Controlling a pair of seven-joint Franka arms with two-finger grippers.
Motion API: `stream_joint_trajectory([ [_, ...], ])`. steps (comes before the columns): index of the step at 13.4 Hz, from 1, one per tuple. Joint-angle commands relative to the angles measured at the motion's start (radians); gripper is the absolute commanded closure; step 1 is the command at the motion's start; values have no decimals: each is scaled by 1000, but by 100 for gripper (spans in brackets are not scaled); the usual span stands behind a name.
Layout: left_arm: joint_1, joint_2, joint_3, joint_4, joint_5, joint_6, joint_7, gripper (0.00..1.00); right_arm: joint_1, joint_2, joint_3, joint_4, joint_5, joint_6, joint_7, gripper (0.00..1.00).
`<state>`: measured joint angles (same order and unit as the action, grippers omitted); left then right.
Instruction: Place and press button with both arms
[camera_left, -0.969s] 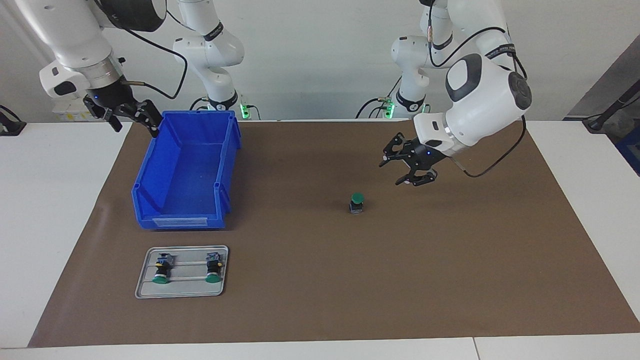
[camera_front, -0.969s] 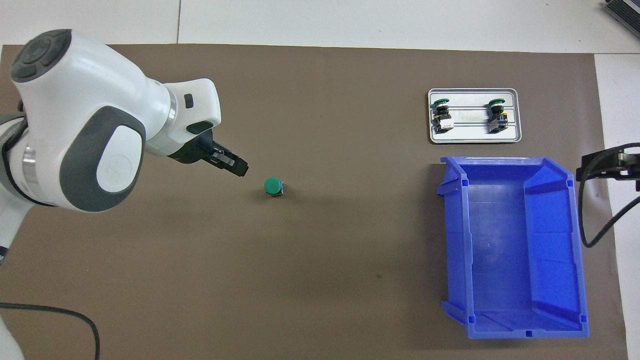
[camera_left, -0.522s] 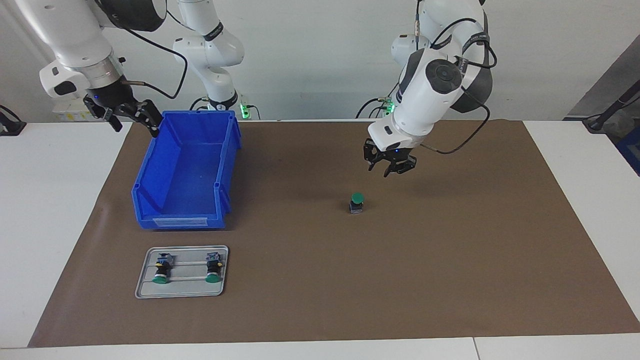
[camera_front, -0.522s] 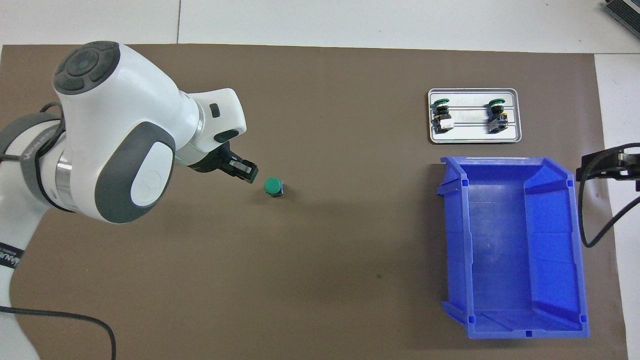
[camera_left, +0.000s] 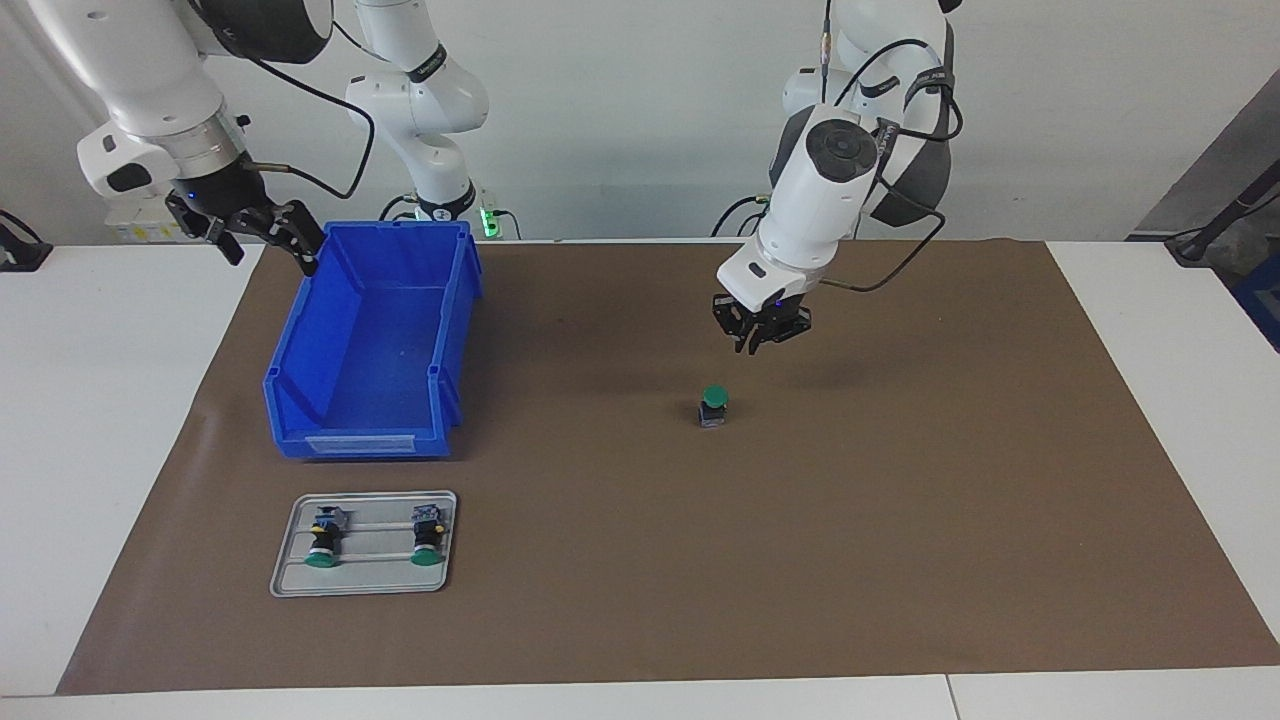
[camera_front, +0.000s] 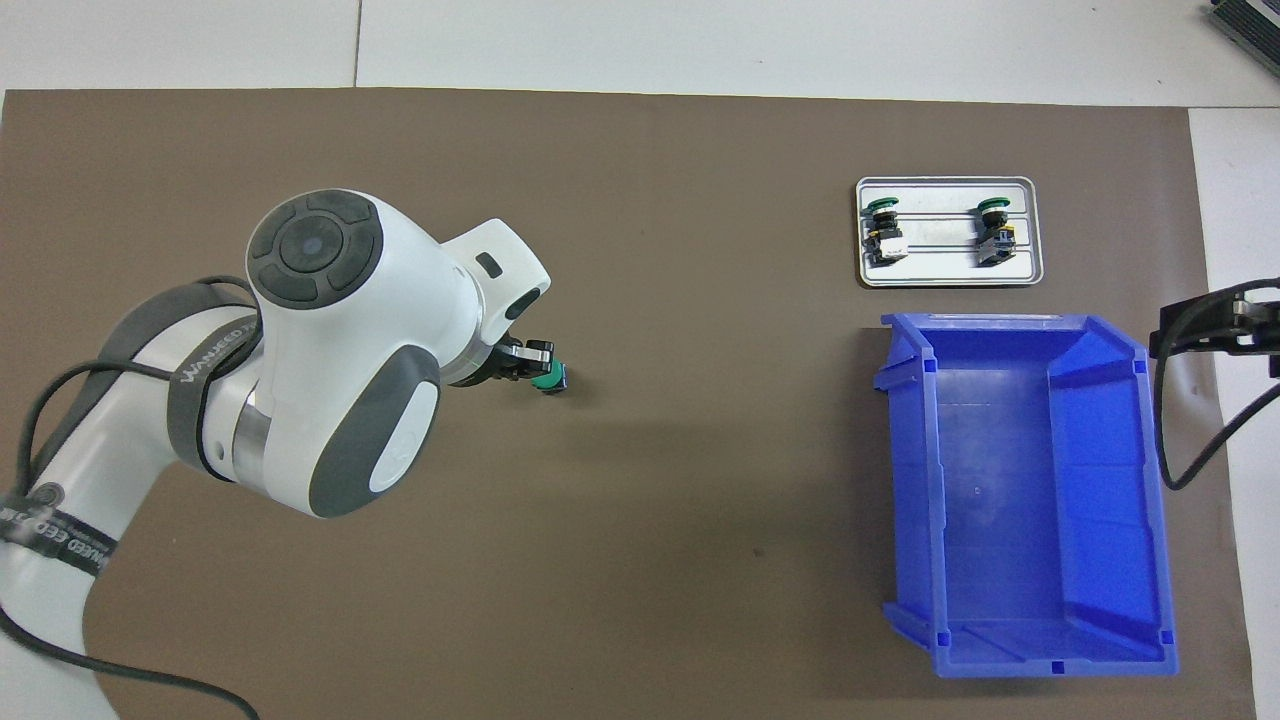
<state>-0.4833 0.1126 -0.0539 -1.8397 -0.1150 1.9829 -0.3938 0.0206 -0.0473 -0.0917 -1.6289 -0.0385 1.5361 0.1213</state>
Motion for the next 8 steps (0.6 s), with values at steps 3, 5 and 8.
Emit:
stream_joint_trajectory([
  [3,-40,-40,11,-117,21,106,-52,100,-13,1,1,3,23,-16,-19,0],
  [5,-40,-25,11,-150,23,190,-71,100,-13,-2,1,1,23,-17,-19,0],
  [8,-32,4,13,-154,23,243,-77,100,-13,-3,1,-5,23,-24,-20,0],
])
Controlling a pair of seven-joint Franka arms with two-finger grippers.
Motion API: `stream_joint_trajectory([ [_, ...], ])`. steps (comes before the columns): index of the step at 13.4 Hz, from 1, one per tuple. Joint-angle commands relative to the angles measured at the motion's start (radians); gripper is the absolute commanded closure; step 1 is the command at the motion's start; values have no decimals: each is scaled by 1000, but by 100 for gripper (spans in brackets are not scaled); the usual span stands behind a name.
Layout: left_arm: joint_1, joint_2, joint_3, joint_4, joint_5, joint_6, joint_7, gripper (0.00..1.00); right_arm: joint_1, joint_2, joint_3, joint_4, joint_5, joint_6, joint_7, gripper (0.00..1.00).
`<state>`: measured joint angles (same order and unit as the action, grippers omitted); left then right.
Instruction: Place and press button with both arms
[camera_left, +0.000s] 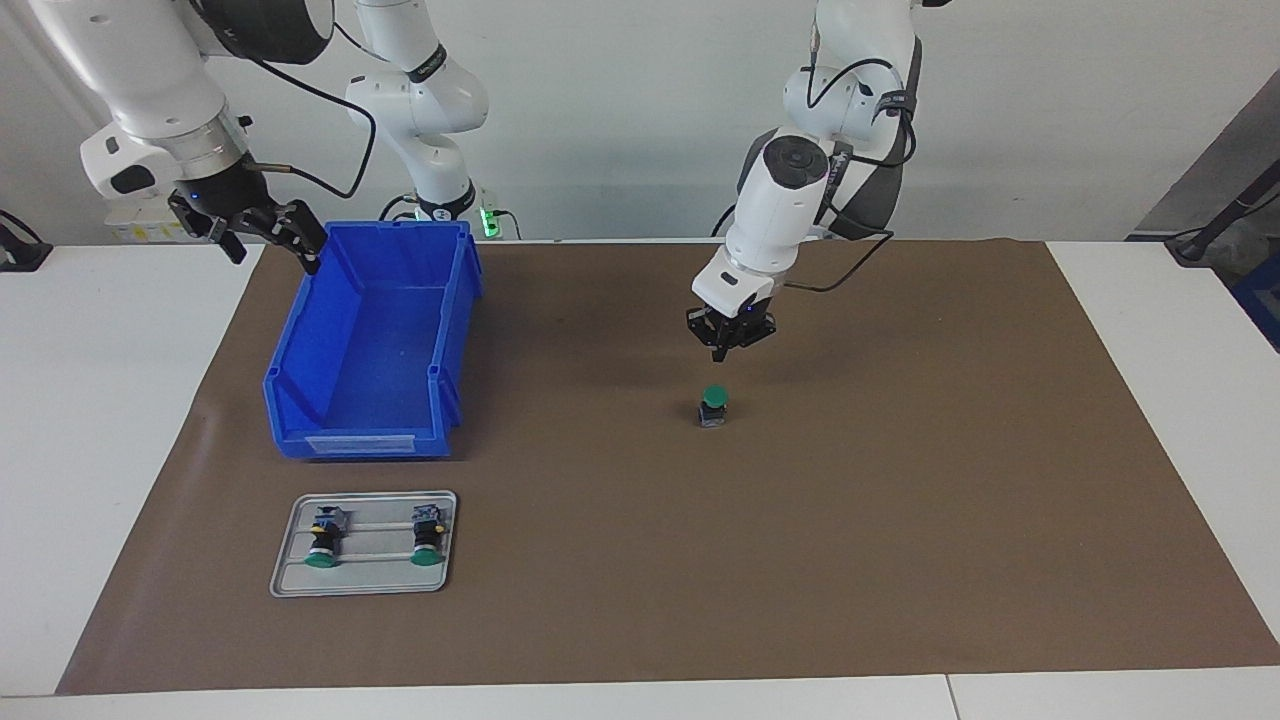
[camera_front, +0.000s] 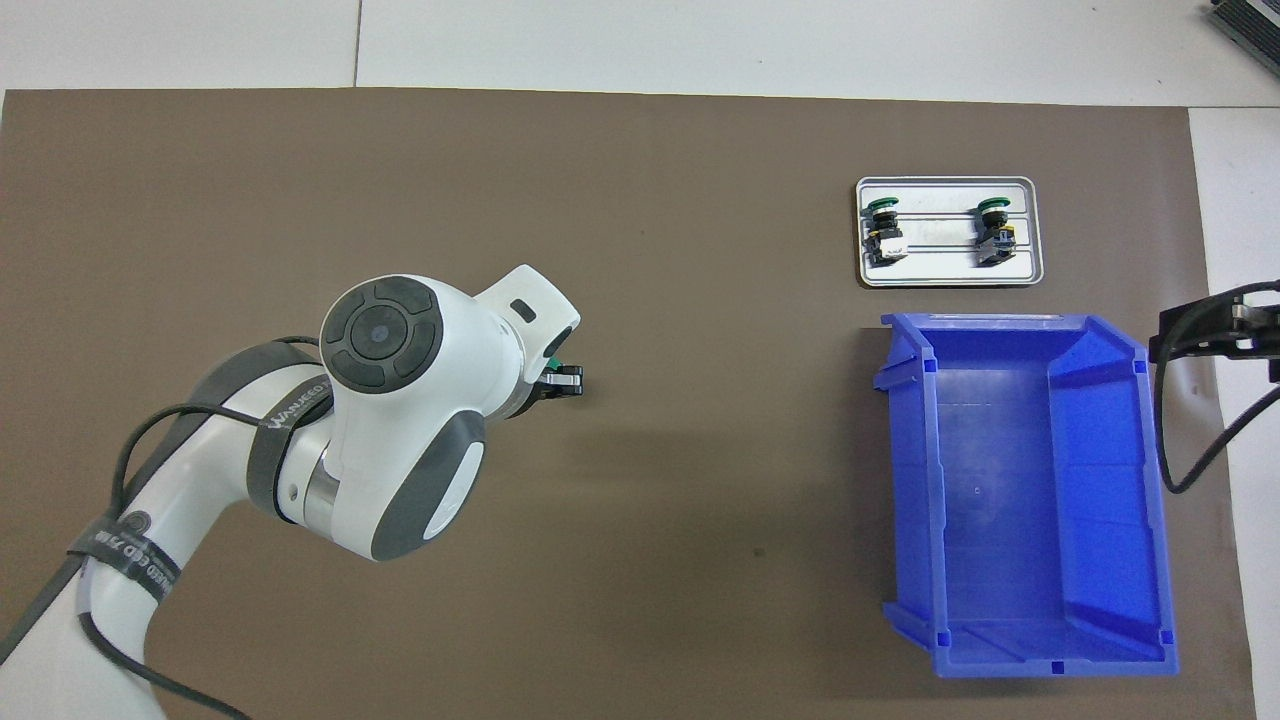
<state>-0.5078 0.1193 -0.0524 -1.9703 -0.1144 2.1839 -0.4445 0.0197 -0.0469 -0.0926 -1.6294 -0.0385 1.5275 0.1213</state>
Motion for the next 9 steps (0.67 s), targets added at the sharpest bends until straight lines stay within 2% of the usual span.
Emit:
stream_joint_trajectory([
  [1,-5,8,11,-24,22,54,-25,100,-14,-5,2,-4,23,-15,-19,0],
  [5,-3,54,13,-22,22,126,-26,100,-15,-7,1,-9,23,-13,-26,0],
  [9,-1,63,13,-24,22,145,-25,100,-30,-11,1,-9,22,-27,-28,0],
])
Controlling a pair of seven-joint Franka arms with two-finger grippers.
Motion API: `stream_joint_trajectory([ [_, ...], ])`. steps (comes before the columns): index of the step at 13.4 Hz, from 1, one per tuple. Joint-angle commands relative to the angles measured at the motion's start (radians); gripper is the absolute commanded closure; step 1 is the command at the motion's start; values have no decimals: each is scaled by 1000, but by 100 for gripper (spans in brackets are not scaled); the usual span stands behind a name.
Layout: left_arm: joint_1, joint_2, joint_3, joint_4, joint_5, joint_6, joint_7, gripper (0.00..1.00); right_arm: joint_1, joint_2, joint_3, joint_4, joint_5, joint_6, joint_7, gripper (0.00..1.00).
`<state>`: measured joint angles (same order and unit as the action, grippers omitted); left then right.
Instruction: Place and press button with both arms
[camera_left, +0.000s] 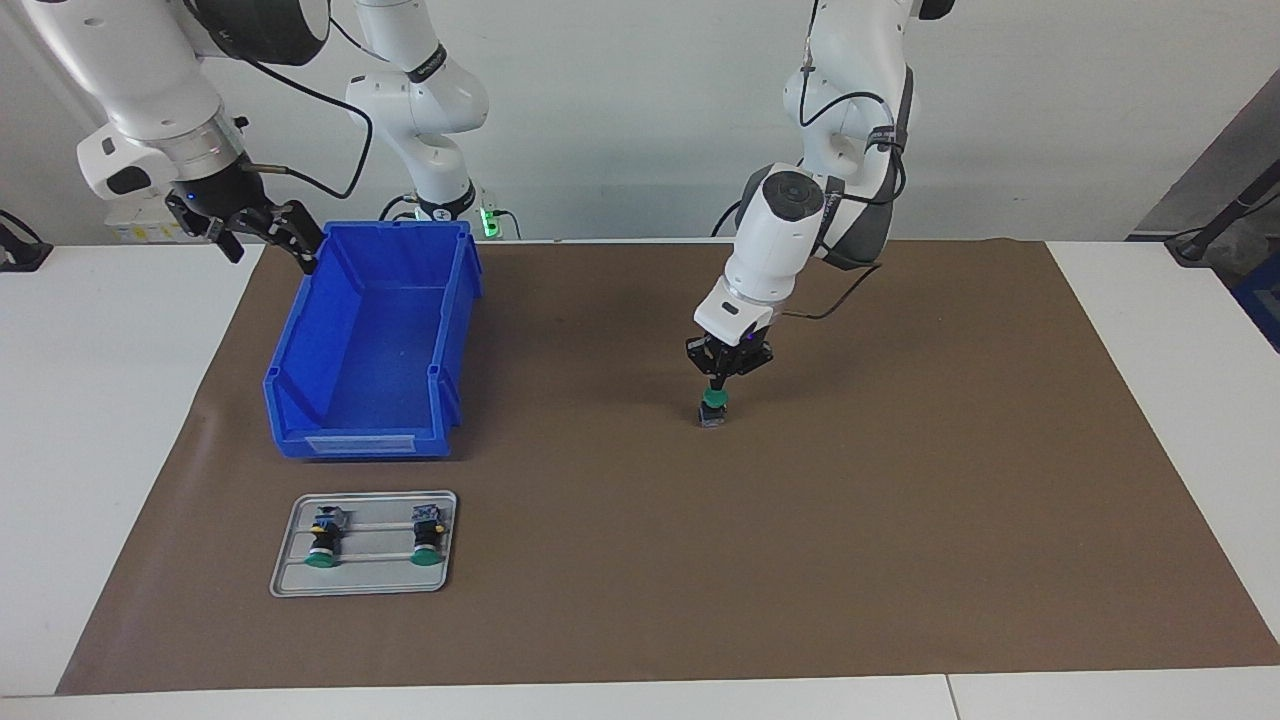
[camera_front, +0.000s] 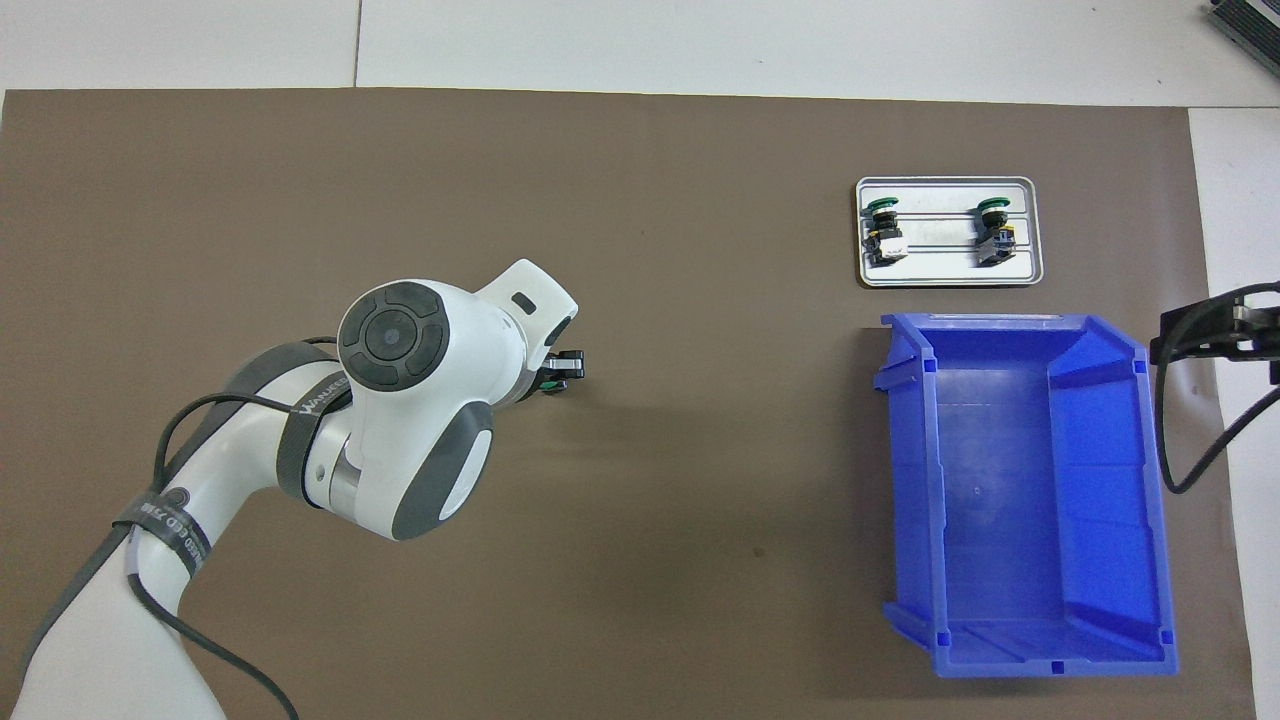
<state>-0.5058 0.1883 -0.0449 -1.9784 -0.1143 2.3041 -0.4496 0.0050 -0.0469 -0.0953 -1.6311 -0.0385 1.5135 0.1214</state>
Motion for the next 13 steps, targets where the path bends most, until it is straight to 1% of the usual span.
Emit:
stream_joint_trajectory([
  [1,-2,5,5,-14,22,31,-17,100,-14,-11,3,-7,22,-6,-23,0],
  [6,-2,26,5,-17,22,66,-12,100,-16,-13,3,-16,22,2,-34,0],
  [7,-2,40,5,-16,24,72,-11,100,-16,-13,3,-16,22,-3,-35,0],
  [10,-2,45,7,-26,24,87,-9,100,-17,-13,2,-15,20,-15,-52,0],
  [11,-3,45,5,-39,24,90,-7,100,-23,-13,2,-15,20,-13,-54,0],
  [13,-3,46,5,-77,33,141,-7,100,-27,-19,3,-24,20,-1,-52,0],
])
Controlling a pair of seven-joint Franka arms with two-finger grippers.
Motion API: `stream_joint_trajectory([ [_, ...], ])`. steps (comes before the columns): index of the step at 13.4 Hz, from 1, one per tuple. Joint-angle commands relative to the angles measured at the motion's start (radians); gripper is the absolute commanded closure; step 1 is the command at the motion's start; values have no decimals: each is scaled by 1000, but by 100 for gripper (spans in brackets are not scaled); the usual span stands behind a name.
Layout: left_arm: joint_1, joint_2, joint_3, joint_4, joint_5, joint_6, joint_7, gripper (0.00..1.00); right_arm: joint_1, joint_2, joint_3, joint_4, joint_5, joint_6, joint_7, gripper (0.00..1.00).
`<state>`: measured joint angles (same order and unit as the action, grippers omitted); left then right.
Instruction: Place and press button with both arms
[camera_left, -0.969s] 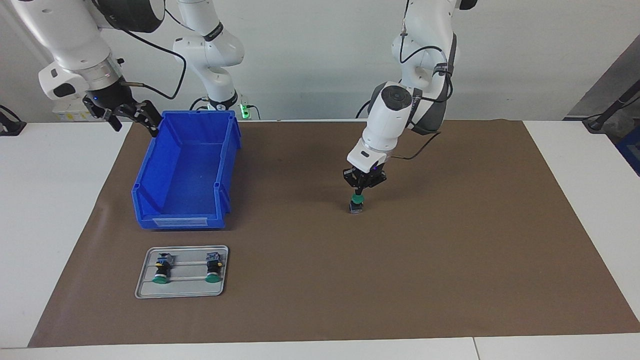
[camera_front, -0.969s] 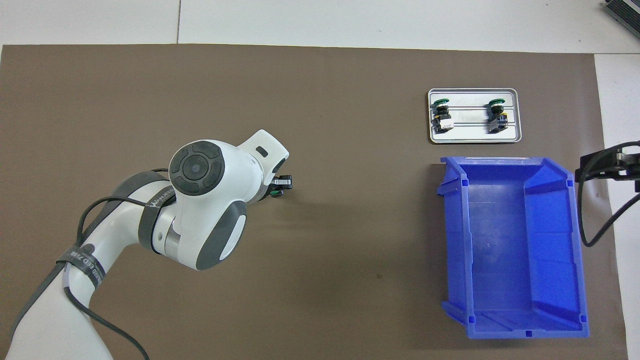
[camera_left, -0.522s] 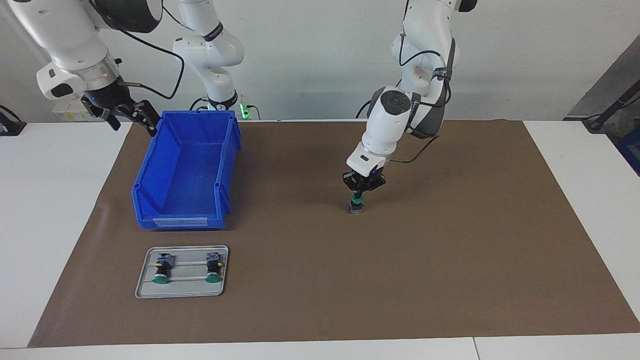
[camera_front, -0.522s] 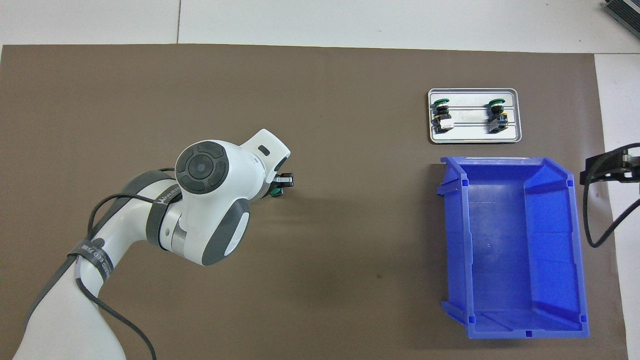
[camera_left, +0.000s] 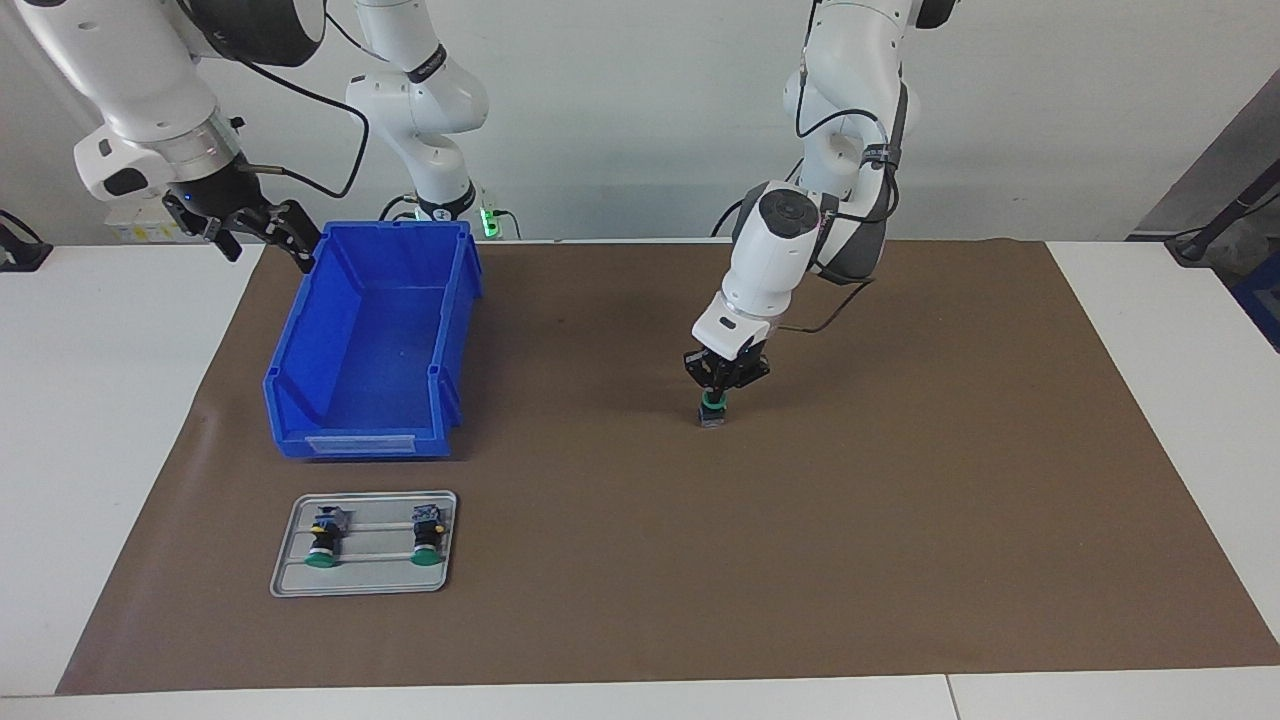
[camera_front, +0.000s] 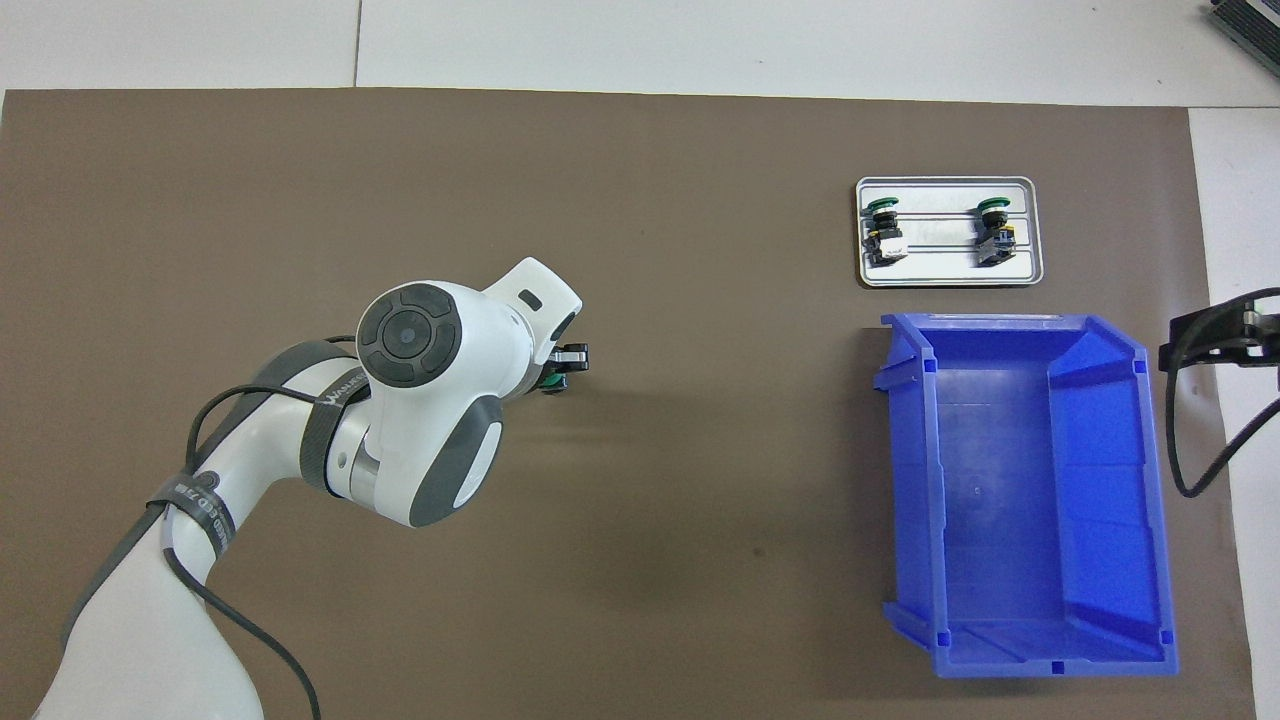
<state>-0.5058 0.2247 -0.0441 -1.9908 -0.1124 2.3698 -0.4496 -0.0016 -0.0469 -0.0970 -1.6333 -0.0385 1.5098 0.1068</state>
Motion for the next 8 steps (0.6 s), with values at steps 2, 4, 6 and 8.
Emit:
stream_joint_trajectory([
  [2,-5,8,4,-91,34,106,-8,100,-14,-19,5,-22,19,6,-35,0],
  [4,-4,10,6,-70,34,95,-4,100,-14,-19,5,-25,20,6,-39,0],
  [6,1,7,7,-40,34,74,-4,100,-6,-19,8,-23,20,7,-38,0],
  [8,7,4,10,22,34,-6,-3,100,-5,-18,14,-19,19,9,-36,0],
])
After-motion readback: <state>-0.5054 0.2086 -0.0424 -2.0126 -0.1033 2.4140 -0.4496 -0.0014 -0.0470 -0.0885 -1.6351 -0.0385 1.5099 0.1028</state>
